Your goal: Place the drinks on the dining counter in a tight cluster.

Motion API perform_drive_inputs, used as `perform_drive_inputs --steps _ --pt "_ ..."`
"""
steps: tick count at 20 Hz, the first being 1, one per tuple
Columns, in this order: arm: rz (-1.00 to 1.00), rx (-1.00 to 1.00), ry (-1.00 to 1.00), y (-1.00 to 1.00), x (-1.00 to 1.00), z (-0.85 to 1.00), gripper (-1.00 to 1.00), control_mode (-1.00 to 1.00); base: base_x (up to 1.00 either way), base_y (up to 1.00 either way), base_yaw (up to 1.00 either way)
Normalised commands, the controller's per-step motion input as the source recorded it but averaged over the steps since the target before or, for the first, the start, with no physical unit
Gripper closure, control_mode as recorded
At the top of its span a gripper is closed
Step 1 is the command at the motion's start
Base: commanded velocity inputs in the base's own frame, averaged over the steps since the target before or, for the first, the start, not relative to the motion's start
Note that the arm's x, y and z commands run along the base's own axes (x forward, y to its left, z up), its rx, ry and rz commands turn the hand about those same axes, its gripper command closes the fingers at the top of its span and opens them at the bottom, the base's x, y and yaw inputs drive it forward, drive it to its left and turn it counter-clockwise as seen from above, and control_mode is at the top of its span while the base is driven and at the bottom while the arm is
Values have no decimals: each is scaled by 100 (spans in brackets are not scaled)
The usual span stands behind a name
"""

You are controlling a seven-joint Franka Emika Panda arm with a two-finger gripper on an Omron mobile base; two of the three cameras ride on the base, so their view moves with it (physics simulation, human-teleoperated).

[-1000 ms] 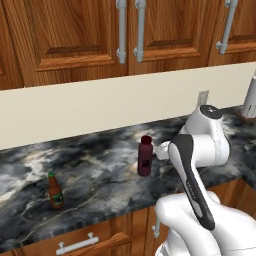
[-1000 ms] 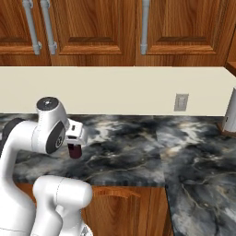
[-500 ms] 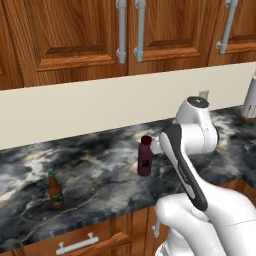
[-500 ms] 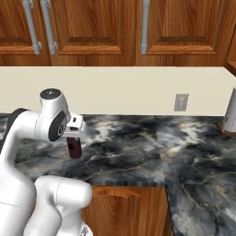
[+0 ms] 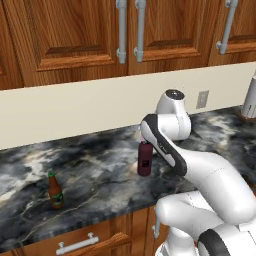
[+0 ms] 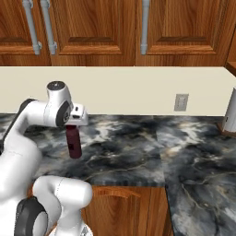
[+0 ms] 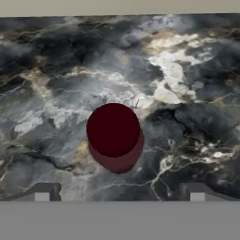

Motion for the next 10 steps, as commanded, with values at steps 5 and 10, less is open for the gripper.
perform_drive_inputs --steps 5,10 --pt "-2 0 0 6 55 -1 -100 -100 0 0 0" --pt "0 0 0 0 19 0 -100 -100 0 0 0"
